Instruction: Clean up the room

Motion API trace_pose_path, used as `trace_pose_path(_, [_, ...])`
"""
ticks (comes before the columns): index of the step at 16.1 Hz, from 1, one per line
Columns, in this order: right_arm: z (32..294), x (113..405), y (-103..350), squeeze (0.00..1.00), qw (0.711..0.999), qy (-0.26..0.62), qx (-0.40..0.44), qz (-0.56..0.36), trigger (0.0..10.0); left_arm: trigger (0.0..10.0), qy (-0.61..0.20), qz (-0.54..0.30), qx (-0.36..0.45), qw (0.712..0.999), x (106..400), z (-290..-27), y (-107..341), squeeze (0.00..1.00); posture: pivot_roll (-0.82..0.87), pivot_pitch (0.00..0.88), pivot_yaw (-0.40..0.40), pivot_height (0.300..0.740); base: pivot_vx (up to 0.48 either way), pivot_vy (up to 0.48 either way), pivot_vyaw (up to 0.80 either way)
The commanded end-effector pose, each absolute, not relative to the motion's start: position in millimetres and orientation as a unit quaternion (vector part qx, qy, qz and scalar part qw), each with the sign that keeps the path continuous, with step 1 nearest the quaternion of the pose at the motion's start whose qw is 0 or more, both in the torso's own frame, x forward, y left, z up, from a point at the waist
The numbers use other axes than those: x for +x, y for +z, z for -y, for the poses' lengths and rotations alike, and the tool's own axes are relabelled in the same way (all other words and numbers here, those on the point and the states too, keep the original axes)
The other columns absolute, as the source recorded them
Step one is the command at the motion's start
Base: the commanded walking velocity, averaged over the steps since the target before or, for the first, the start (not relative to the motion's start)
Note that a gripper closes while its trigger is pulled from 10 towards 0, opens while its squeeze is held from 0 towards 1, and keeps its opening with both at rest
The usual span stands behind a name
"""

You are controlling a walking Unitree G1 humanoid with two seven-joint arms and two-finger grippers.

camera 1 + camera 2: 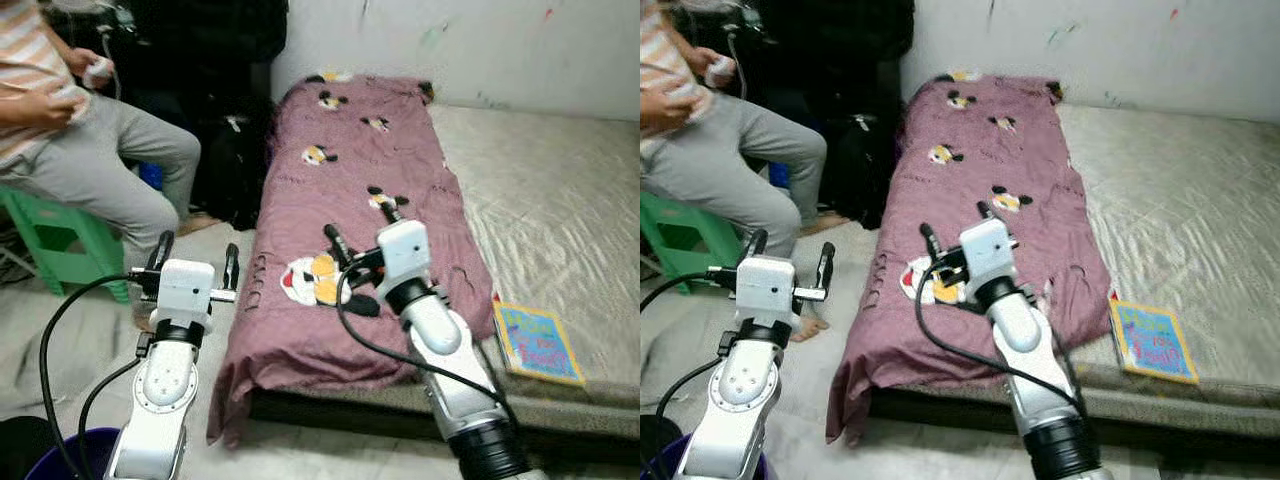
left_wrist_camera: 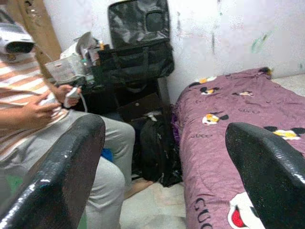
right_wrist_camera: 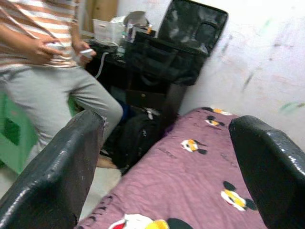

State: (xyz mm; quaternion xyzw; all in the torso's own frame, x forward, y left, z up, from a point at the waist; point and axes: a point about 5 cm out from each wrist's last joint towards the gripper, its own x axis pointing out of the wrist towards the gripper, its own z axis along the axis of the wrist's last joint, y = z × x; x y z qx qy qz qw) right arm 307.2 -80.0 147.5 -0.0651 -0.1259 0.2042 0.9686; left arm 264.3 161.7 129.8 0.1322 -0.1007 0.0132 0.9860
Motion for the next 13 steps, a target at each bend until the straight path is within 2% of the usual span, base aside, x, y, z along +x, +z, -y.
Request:
trace_pose_path(1, [79.6,308.8,150.9,0.00,0.968,0.205,-0.065,0.132,10.0,10.0,0.012,0.108,0.133,0.985,263.5,-163.1,133.4,0.00,-0.01,0.044,-0.079,0.740,0.285,0.000,0.00])
trace_pose_path(7, [80.3,309.5,149.6,0.00,0.968,0.202,-0.068,0.131,10.0,10.0,0.007,0.106,0.131,0.986,264.0,-162.7,133.3,0.00,-0.01,0.046,-0.073,0.740,0.279,0.000,0.00])
trace_pose_path(13, [81.4,309.6,147.7,0.00,0.969,0.197,-0.068,0.129,10.0,10.0,0.021,0.100,0.134,0.986,264.8,-164.0,131.6,0.00,-0.01,0.056,-0.070,0.740,0.000,0.000,0.00])
